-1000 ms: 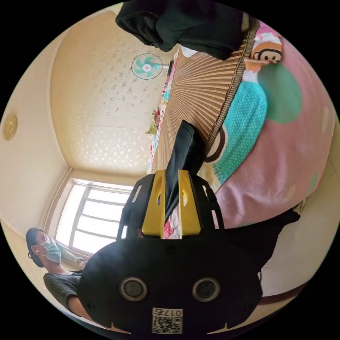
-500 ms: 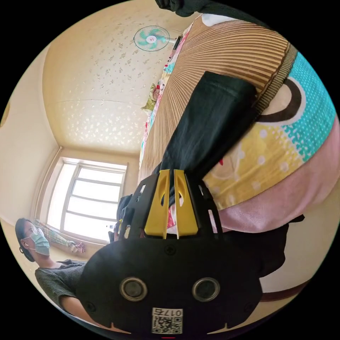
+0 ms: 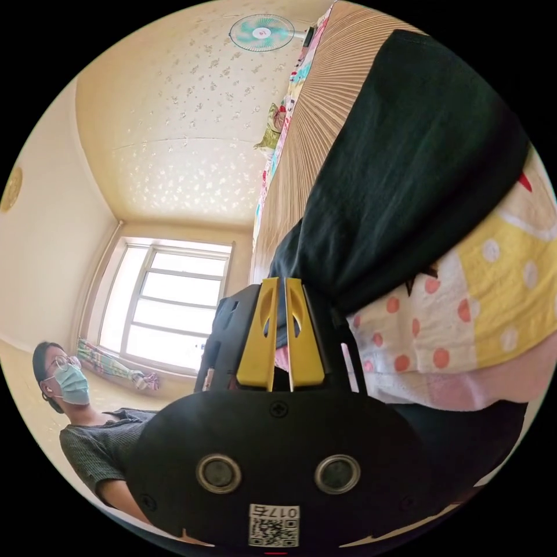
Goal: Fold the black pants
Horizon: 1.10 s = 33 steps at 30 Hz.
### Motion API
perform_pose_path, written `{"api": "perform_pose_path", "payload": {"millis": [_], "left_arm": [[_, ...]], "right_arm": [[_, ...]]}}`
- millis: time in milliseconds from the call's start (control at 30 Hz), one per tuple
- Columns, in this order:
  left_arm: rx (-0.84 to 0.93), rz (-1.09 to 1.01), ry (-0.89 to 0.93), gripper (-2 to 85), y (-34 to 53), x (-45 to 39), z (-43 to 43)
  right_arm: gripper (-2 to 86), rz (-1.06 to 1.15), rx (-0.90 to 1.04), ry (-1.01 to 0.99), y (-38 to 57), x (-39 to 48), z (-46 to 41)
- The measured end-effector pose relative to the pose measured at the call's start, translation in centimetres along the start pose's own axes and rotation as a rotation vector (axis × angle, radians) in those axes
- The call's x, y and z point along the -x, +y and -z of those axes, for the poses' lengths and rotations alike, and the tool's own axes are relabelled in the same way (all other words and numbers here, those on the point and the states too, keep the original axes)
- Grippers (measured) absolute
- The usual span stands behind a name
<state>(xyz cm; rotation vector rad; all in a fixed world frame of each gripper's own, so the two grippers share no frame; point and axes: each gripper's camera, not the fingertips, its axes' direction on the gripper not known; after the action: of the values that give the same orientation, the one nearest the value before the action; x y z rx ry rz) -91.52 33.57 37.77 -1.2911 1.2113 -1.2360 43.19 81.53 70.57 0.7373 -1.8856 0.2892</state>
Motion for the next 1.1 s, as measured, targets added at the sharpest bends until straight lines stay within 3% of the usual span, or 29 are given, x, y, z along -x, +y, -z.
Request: {"api": "perform_pose_path", "payload": {"millis": [167,400,500,600,767,1100], "left_arm": [[-0.093,-0.237,0.162,3.9,1.2,-2.3,5.1],[-0.131,0.117,0.172,2.1,4.4,8.4,5.2],[-0.174,0.133,0.232,3.9,5.1,9.3,5.4],[-0.190,0.133,0.157,7.7,5.0,8.3,6.0],[-0.173,0.129,0.107,12.5,4.4,6.4,5.9],[-0.062,0.079,-0.018,12.9,6.9,3.2,3.5]], "right_arm": [[5.2,-0.006,0.007,0.003,-0.8,-0.6,1.9],[7.1,0.029,0.050,0.097,-1.2,-0.8,3.4],[7.9,0.105,0.089,0.154,-1.2,1.0,3.0],[8.8,0.132,0.197,0.087,-1.2,1.9,0.7],[11.4,-0.004,0.427,-0.066,-0.4,-0.7,-6.5],[4.7,-0.100,0.412,-0.192,-2.5,-4.0,-10.4]]}}
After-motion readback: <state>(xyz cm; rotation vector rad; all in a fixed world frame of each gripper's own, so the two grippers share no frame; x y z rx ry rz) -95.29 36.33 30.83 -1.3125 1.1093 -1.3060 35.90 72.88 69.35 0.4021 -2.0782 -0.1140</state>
